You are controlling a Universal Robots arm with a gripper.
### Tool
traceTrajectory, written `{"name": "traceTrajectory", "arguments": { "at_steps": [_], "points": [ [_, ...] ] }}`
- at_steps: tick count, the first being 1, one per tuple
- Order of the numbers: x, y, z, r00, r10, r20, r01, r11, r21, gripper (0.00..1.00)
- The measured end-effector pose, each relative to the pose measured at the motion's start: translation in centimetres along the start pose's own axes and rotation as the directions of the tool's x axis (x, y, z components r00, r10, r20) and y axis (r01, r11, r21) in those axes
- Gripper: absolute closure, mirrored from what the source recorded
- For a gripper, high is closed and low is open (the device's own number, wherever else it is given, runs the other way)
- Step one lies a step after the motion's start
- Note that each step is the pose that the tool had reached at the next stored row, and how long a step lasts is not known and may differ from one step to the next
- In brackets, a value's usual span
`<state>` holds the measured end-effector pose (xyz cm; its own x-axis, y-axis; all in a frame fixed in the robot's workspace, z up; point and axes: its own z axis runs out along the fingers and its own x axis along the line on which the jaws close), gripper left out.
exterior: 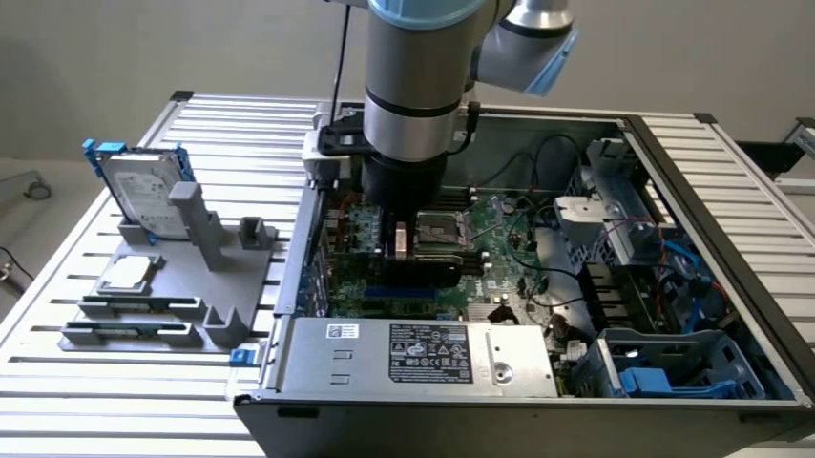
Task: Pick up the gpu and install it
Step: 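Press down on the gpu until it lock into place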
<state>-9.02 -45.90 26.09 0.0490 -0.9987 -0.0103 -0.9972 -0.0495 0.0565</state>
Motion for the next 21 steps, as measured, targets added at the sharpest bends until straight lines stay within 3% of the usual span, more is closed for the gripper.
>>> {"name": "traceTrajectory", "arguments": {
  "at_steps": [21],
  "points": [
    [0.24, -0.16, -0.06, 0.9999, 0.016, 0.0010, -0.016, 0.9999, 0.0002, 0.73]
  ]
}}
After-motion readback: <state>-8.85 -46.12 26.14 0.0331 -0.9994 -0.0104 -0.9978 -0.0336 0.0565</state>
